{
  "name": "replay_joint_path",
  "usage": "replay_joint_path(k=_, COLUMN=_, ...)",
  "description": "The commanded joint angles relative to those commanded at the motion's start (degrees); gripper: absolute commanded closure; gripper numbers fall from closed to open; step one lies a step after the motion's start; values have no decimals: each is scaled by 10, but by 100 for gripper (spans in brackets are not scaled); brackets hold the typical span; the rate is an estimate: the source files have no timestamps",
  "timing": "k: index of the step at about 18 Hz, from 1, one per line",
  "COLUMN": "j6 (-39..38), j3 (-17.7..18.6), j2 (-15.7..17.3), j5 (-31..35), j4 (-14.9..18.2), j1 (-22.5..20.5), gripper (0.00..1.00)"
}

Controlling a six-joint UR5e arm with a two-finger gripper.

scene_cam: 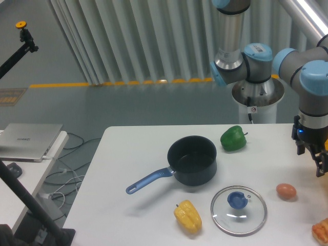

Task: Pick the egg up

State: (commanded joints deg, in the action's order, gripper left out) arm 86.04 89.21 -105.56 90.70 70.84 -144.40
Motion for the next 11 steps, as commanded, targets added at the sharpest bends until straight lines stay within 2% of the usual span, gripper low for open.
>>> replay_joint_path(k=4, j6=-10, j3=7, j2=-1, j5=-3, j4=0, j1=0, gripper=0)
replay_joint_path(k=6, j6=-65, j3=9, j2=-4, j5=-4, j4=-4, j1=3, gripper=0)
replay_joint_path(k=8, j6=-122, j3=9, j2=-11, j5=-4, j4=-24, j1=12, gripper=0)
replay_joint_path(k=11, j6=-147, j3=9, j2=-22, j5=-5, j4=-25, j1=18, gripper=0)
